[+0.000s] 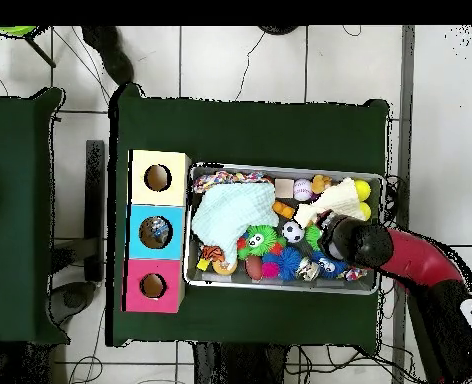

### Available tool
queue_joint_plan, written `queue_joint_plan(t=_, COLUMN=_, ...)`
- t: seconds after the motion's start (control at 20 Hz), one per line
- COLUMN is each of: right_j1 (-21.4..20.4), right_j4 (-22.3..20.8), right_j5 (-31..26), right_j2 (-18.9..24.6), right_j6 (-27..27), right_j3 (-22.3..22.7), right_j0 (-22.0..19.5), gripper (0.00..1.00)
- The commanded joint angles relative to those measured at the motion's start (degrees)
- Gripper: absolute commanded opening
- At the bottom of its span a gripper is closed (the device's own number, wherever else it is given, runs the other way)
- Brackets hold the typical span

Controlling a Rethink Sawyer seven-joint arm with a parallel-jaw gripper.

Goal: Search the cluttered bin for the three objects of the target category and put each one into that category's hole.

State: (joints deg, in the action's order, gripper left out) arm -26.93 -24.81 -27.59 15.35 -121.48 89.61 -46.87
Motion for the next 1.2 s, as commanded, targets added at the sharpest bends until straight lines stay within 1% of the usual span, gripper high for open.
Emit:
queue_joint_plan(t=0.05, right_j1=2.6, right_j4=-6.6, right_j5=-1.6, right_j2=10.6, right_j6=20.8, right_j3=-4.6, right_j0=-4.3, gripper=1.00)
queue_joint_plan(t=0.15, right_j1=2.1, right_j4=-7.0, right_j5=-3.7, right_j2=10.7, right_j6=21.0, right_j3=-5.1, right_j0=-3.7, gripper=1.00)
queue_joint_plan(t=0.2, right_j1=2.2, right_j4=-7.1, right_j5=-5.8, right_j2=10.8, right_j6=21.0, right_j3=-6.4, right_j0=-3.1, gripper=1.00)
queue_joint_plan(t=0.25, right_j1=2.4, right_j4=-7.0, right_j5=-6.7, right_j2=10.8, right_j6=20.7, right_j3=-7.1, right_j0=-2.9, gripper=1.00)
queue_joint_plan(t=0.35, right_j1=2.6, right_j4=-6.6, right_j5=-7.3, right_j2=10.6, right_j6=19.0, right_j3=-7.7, right_j0=-2.8, gripper=1.00)
queue_joint_plan(t=0.45, right_j1=2.5, right_j4=-6.0, right_j5=-7.1, right_j2=10.5, right_j6=16.8, right_j3=-7.2, right_j0=-3.3, gripper=1.00)
queue_joint_plan(t=0.55, right_j1=2.0, right_j4=-4.7, right_j5=-8.2, right_j2=10.4, right_j6=14.3, right_j3=-7.0, right_j0=-3.9, gripper=1.00)
queue_joint_plan(t=0.6, right_j1=2.0, right_j4=-3.8, right_j5=-8.6, right_j2=10.3, right_j6=13.2, right_j3=-7.7, right_j0=-3.9, gripper=1.00)
queue_joint_plan(t=0.7, right_j1=1.4, right_j4=-3.1, right_j5=-8.4, right_j2=9.5, right_j6=10.5, right_j3=-7.8, right_j0=-3.7, gripper=1.00)
queue_joint_plan(t=0.8, right_j1=1.2, right_j4=-2.1, right_j5=-8.0, right_j2=9.9, right_j6=9.2, right_j3=-7.1, right_j0=-4.3, gripper=1.00)
queue_joint_plan(t=0.95, right_j1=1.2, right_j4=-1.0, right_j5=-9.4, right_j2=10.4, right_j6=9.1, right_j3=-7.8, right_j0=-4.6, gripper=1.00)
queue_joint_plan(t=1.1, right_j1=-0.2, right_j4=0.3, right_j5=-10.6, right_j2=10.4, right_j6=8.3, right_j3=-8.1, right_j0=-4.8, gripper=1.00)
queue_joint_plan(t=1.15, right_j1=-0.7, right_j4=0.6, right_j5=-11.0, right_j2=9.5, right_j6=7.0, right_j3=-8.4, right_j0=-4.2, gripper=1.00)
queue_joint_plan(t=1.2, right_j1=-1.6, right_j4=1.4, right_j5=-12.2, right_j2=7.4, right_j6=3.7, right_j3=-9.2, right_j0=-2.9, gripper=1.00)
